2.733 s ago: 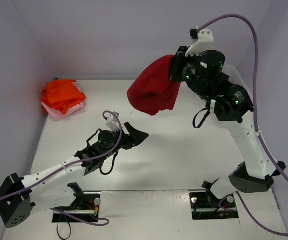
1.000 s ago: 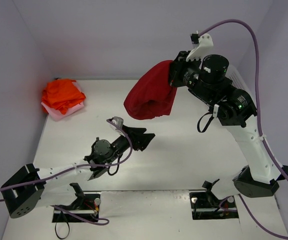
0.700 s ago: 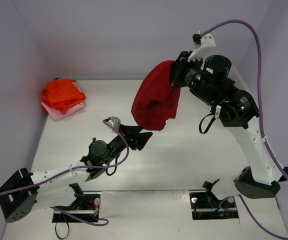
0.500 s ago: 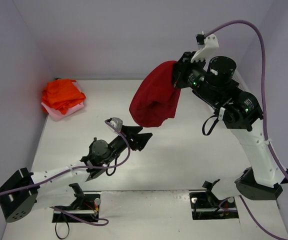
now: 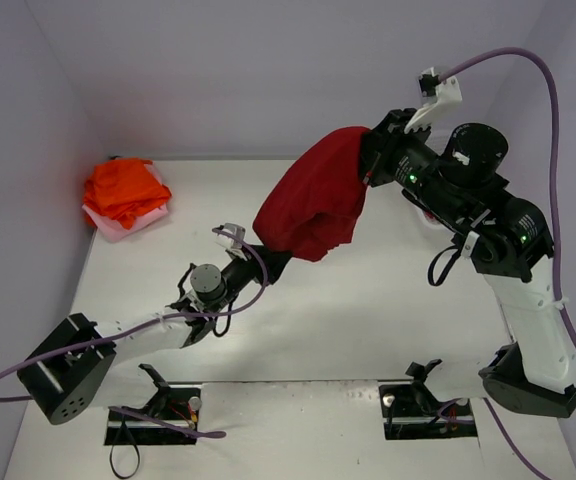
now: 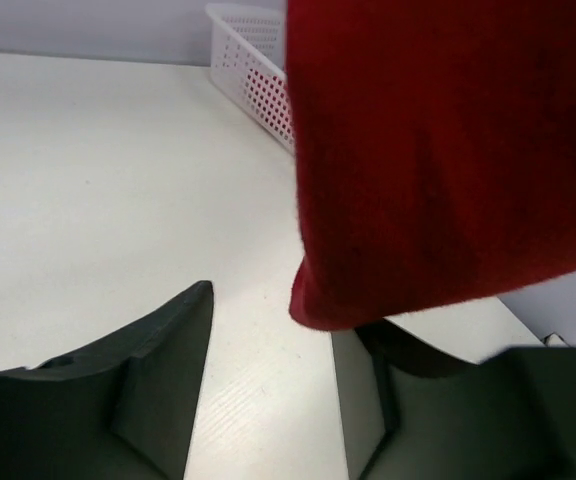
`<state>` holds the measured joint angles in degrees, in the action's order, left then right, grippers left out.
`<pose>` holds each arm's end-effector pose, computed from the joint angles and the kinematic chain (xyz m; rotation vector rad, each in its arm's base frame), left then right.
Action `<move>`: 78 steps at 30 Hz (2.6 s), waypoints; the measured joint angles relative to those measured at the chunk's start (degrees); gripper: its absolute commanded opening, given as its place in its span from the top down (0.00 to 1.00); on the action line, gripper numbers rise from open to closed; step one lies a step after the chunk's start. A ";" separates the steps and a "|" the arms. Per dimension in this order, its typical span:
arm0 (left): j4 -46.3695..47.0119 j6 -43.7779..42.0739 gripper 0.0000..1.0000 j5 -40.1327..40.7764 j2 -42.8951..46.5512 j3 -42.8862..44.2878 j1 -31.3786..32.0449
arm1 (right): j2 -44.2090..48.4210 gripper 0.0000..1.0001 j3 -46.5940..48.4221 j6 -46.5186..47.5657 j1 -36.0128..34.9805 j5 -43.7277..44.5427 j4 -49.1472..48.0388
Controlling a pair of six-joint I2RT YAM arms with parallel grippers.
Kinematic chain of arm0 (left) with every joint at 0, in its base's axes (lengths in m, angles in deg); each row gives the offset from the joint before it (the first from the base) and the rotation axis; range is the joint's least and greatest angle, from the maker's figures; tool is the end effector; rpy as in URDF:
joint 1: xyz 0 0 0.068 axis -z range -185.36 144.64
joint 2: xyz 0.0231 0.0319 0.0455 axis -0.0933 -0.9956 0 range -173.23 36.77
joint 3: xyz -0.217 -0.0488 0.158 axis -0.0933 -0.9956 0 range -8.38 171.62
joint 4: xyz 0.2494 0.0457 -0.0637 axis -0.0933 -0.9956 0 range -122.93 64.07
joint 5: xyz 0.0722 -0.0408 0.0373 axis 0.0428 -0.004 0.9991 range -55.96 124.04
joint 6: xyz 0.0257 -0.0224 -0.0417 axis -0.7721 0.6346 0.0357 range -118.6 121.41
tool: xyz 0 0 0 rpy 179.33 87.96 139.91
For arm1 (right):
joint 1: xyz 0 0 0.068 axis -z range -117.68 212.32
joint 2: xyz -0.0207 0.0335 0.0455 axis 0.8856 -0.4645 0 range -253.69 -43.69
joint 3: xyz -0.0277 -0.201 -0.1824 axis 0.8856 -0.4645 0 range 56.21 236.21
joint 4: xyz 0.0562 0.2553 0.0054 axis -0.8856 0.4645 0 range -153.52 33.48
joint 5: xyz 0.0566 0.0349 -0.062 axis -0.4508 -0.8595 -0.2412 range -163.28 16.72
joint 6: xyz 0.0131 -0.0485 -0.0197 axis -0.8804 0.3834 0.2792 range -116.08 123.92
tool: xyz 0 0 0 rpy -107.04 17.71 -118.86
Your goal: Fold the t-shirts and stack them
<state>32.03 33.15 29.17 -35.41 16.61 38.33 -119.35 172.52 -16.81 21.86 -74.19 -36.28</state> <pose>0.1839 -0.1798 0.2464 0.2297 1.4656 -1.1448 0.1580 0.1354 0.5998 -0.2528 1.3721 0.9088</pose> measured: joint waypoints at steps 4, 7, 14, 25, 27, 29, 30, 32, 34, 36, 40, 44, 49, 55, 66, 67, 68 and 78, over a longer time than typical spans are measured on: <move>1.18 0.48 0.73 -1.95 -1.38 0.70 -0.92 | 0.55 1.00 -1.09 -0.07 0.00 0.02 0.02; 2.38 1.07 0.74 -3.52 -2.40 2.25 -0.92 | 0.31 1.00 -1.57 -0.07 0.00 0.02 0.17; 3.93 3.30 1.00 -5.66 -3.17 3.63 -0.46 | -0.42 1.00 -2.23 0.00 0.00 0.04 0.02; 1.77 3.87 1.00 -4.98 1.14 3.48 -0.13 | -0.17 1.00 -4.96 0.79 0.00 1.88 -0.02; -3.98 3.61 1.00 -3.74 5.16 3.43 -0.13 | 0.70 1.00 -6.54 1.25 0.00 3.17 -0.02; -9.79 2.78 1.00 -2.19 12.26 3.52 -0.13 | 2.14 1.00 -8.79 1.51 0.00 4.46 0.11; -13.88 1.90 1.00 -1.09 16.28 3.63 -0.13 | 2.93 1.00 -10.01 1.53 0.00 5.05 0.11; -21.81 -0.13 1.00 1.03 23.98 5.11 -0.13 | 5.05 1.00 -13.22 1.57 0.00 6.05 0.20; -30.62 -2.10 1.00 3.98 30.75 8.22 -0.15 | 6.99 1.00 -16.37 1.42 0.00 6.78 0.22; -38.51 -4.17 1.00 6.97 36.28 12.76 -0.20 | 8.37 1.00 -18.86 1.18 0.00 7.06 0.44; -48.87 -7.17 1.00 11.13 42.07 21.73 -0.37 | 9.09 1.00 -23.02 -0.13 -0.02 7.06 0.02; -53.96 -8.63 1.00 11.50 43.17 27.93 -0.48 | 9.14 0.97 -28.44 -2.60 -0.09 6.49 -0.76; -59.17 -9.51 1.00 10.14 39.54 32.09 -0.52 | 8.57 0.23 -37.83 -6.95 -2.27 5.31 -2.60; -62.73 -11.93 1.00 7.19 34.03 36.79 -0.59 | 7.34 0.00 -42.80 -8.28 -7.21 8.70 -2.93; -63.52 -14.03 1.00 0.33 34.45 36.79 -0.63 | 9.66 0.00 -42.97 -7.98 -7.13 11.82 -10.21; -63.49 -14.05 1.00 -0.22 34.62 36.79 -0.63 | 9.66 0.00 -43.15 -7.98 -7.10 11.67 -11.17; -63.41 -14.03 1.00 -0.76 34.84 36.79 -0.63 | 9.66 0.00 -43.45 -7.98 -7.08 11.28 -12.41; -57.16 -11.56 1.00 -4.74 33.18 33.11 -0.63 | 4.98 0.18 -42.34 -9.73 -6.82 2.86 -22.73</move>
<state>-25.13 21.59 24.43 -2.23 49.73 37.69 -114.36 130.19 -26.53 15.04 -71.33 -59.01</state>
